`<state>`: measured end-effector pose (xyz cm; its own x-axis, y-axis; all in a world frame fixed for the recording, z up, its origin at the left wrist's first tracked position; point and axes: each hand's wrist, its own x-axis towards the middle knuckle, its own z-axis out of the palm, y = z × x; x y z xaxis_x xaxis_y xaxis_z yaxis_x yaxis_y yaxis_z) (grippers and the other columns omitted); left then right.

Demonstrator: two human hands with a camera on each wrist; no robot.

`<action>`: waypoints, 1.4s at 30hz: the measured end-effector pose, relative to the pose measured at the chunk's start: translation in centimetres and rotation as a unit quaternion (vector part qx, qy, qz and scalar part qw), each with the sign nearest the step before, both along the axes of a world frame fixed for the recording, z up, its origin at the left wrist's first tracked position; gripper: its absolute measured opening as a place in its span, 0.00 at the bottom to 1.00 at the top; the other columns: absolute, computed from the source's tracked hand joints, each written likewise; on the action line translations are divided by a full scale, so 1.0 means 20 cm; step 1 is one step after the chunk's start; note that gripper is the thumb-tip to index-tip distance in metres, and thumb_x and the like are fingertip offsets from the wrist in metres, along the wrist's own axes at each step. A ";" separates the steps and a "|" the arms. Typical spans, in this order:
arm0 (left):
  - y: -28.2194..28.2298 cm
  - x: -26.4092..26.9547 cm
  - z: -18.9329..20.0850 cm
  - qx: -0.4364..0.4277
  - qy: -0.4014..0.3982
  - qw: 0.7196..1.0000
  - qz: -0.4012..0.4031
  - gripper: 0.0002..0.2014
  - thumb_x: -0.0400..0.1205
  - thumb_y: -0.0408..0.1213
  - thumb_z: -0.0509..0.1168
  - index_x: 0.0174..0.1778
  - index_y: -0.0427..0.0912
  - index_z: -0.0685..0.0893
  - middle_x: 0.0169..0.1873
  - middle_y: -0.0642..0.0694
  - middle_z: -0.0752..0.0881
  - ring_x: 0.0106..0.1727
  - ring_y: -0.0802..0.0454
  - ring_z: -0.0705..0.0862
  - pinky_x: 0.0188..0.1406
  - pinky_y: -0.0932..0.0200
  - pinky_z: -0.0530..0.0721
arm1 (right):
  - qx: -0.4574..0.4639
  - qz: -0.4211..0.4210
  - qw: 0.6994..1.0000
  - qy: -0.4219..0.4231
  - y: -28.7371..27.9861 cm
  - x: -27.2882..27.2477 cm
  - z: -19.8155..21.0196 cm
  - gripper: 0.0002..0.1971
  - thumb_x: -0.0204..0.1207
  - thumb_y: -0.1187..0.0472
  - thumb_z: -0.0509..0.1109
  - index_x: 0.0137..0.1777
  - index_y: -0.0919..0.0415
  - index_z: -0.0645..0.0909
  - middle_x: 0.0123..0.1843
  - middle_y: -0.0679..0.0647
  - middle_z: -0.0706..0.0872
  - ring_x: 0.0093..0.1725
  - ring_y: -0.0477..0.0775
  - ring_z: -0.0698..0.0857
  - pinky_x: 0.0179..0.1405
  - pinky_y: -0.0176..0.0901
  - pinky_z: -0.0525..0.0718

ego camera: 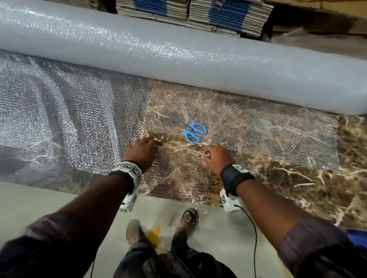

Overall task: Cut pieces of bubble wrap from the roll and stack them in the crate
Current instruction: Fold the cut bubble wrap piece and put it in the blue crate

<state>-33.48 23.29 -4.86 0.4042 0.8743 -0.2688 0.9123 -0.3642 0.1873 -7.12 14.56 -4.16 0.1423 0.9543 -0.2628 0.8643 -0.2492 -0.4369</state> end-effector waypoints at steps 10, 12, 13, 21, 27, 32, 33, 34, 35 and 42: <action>0.03 0.00 0.08 0.012 -0.110 0.994 0.026 0.05 0.82 0.40 0.66 0.50 0.49 0.76 0.48 0.49 0.85 0.45 0.49 0.81 0.50 0.46 0.85 | 0.059 -0.048 0.995 0.070 0.06 0.08 0.05 0.04 0.75 0.63 0.71 0.40 0.56 0.82 0.40 0.50 0.86 0.41 0.52 0.85 0.42 0.48 0.88; 0.04 0.02 0.11 -0.003 -0.143 0.989 0.031 0.07 0.83 0.36 0.65 0.53 0.47 0.73 0.45 0.51 0.84 0.40 0.51 0.82 0.41 0.54 0.83 | 0.087 -0.045 0.993 0.066 0.08 0.11 0.08 0.02 0.74 0.64 0.71 0.41 0.58 0.83 0.41 0.51 0.85 0.40 0.52 0.83 0.40 0.43 0.83; 0.05 0.02 0.12 -0.010 -0.160 0.987 0.031 0.09 0.82 0.35 0.66 0.54 0.46 0.73 0.45 0.51 0.84 0.40 0.51 0.82 0.40 0.55 0.82 | 0.100 -0.043 0.992 0.061 0.08 0.12 0.09 0.02 0.74 0.64 0.71 0.41 0.58 0.83 0.40 0.50 0.83 0.40 0.51 0.81 0.38 0.40 0.80; -0.04 -0.05 0.20 0.021 -0.170 0.985 -0.028 0.06 0.78 0.33 0.71 0.48 0.47 0.86 0.47 0.49 0.84 0.45 0.51 0.82 0.49 0.54 0.84 | 0.109 0.056 0.991 0.051 -0.03 0.13 0.17 0.04 0.72 0.65 0.73 0.40 0.56 0.81 0.46 0.49 0.84 0.48 0.51 0.82 0.51 0.47 0.84; -0.24 -0.11 0.13 0.007 -0.181 0.983 -0.038 0.08 0.74 0.29 0.71 0.43 0.48 0.87 0.42 0.49 0.82 0.41 0.54 0.77 0.42 0.57 0.80 | 0.070 0.102 0.992 0.025 -0.21 0.16 0.09 0.04 0.71 0.63 0.72 0.39 0.54 0.81 0.47 0.49 0.82 0.49 0.53 0.80 0.50 0.51 0.83; -0.34 -0.15 0.03 0.008 -0.131 0.990 -0.047 0.07 0.75 0.33 0.71 0.45 0.48 0.86 0.44 0.47 0.83 0.47 0.42 0.82 0.43 0.48 0.84 | 0.038 0.117 0.992 0.006 -0.30 0.13 0.02 0.04 0.74 0.62 0.72 0.40 0.53 0.80 0.48 0.49 0.81 0.49 0.52 0.80 0.45 0.48 0.83; -0.35 -0.16 0.02 0.008 -0.127 0.991 -0.040 0.06 0.75 0.33 0.71 0.45 0.48 0.86 0.44 0.46 0.83 0.48 0.42 0.82 0.43 0.48 0.84 | 0.036 0.123 0.992 -0.006 -0.30 0.12 0.02 0.05 0.74 0.62 0.72 0.40 0.53 0.80 0.48 0.49 0.81 0.50 0.51 0.79 0.44 0.47 0.83; -0.36 -0.17 0.01 0.009 -0.127 0.991 -0.034 0.06 0.75 0.33 0.70 0.45 0.48 0.86 0.44 0.46 0.83 0.48 0.41 0.81 0.42 0.48 0.83 | 0.033 0.126 0.991 -0.018 -0.31 0.11 0.01 0.05 0.75 0.62 0.72 0.40 0.52 0.80 0.47 0.49 0.80 0.49 0.51 0.78 0.43 0.47 0.83; -0.37 -0.17 0.00 0.011 -0.128 0.991 -0.031 0.06 0.75 0.33 0.69 0.44 0.48 0.85 0.44 0.46 0.83 0.48 0.41 0.81 0.42 0.48 0.83 | 0.028 0.127 0.991 -0.031 -0.31 0.11 0.00 0.05 0.75 0.62 0.72 0.40 0.52 0.80 0.46 0.48 0.79 0.48 0.51 0.78 0.41 0.45 0.83; -0.45 -0.21 -0.06 -0.026 -0.107 0.990 -0.089 0.05 0.78 0.44 0.66 0.49 0.55 0.84 0.50 0.50 0.82 0.52 0.43 0.82 0.44 0.50 0.82 | -0.040 0.128 0.987 -0.084 -0.31 0.11 -0.04 0.09 0.73 0.58 0.72 0.37 0.45 0.76 0.46 0.46 0.76 0.46 0.49 0.78 0.40 0.47 0.87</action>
